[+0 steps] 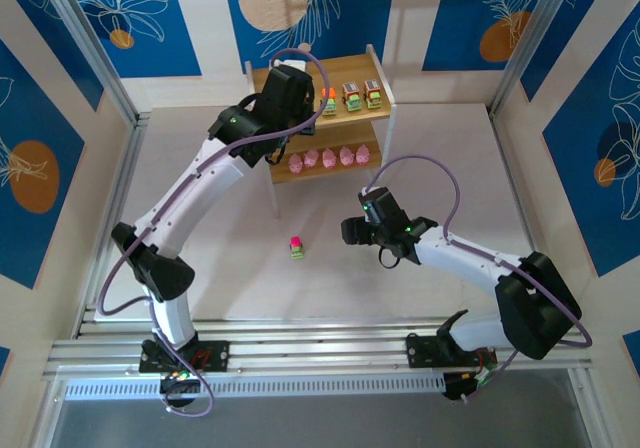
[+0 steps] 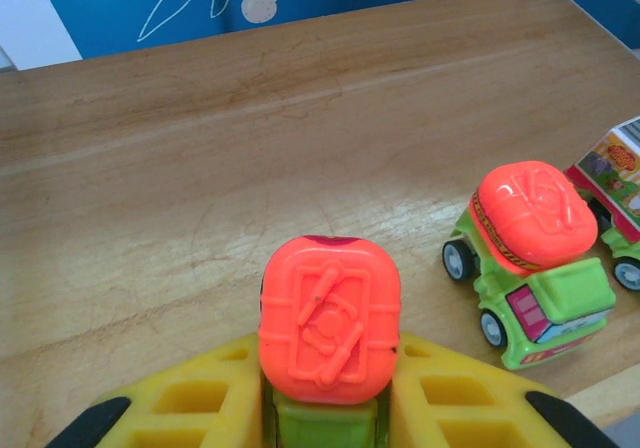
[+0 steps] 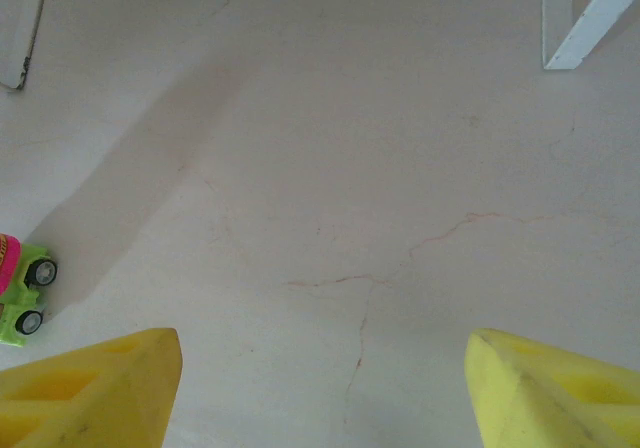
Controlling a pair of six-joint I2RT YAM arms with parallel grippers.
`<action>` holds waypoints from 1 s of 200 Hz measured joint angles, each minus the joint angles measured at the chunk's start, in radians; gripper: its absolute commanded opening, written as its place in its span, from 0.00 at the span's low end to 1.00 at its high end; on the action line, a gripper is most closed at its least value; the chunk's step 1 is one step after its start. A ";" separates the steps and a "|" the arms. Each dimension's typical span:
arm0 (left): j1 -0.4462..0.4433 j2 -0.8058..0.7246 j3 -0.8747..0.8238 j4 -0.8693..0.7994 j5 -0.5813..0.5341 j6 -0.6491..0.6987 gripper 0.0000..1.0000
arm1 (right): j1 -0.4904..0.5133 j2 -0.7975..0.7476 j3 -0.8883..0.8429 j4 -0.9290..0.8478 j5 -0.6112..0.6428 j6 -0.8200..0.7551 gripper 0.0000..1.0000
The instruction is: Place and organize the plastic toys onto the shelf
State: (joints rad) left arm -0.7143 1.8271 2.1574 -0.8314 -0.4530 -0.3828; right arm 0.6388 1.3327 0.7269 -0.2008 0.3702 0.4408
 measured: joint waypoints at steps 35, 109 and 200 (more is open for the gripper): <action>0.002 0.018 0.017 0.000 0.005 0.000 0.28 | -0.005 0.007 0.000 0.003 -0.006 0.000 0.75; 0.004 0.031 0.035 0.000 0.009 0.000 0.28 | -0.010 0.008 0.000 0.006 -0.010 0.000 0.75; 0.004 0.056 0.046 0.003 0.026 -0.001 0.31 | -0.013 0.008 0.000 0.006 -0.013 0.005 0.75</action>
State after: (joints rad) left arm -0.7105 1.8828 2.2032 -0.8288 -0.4274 -0.3836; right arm 0.6258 1.3411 0.7273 -0.1944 0.3573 0.4461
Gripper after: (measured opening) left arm 0.300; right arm 0.749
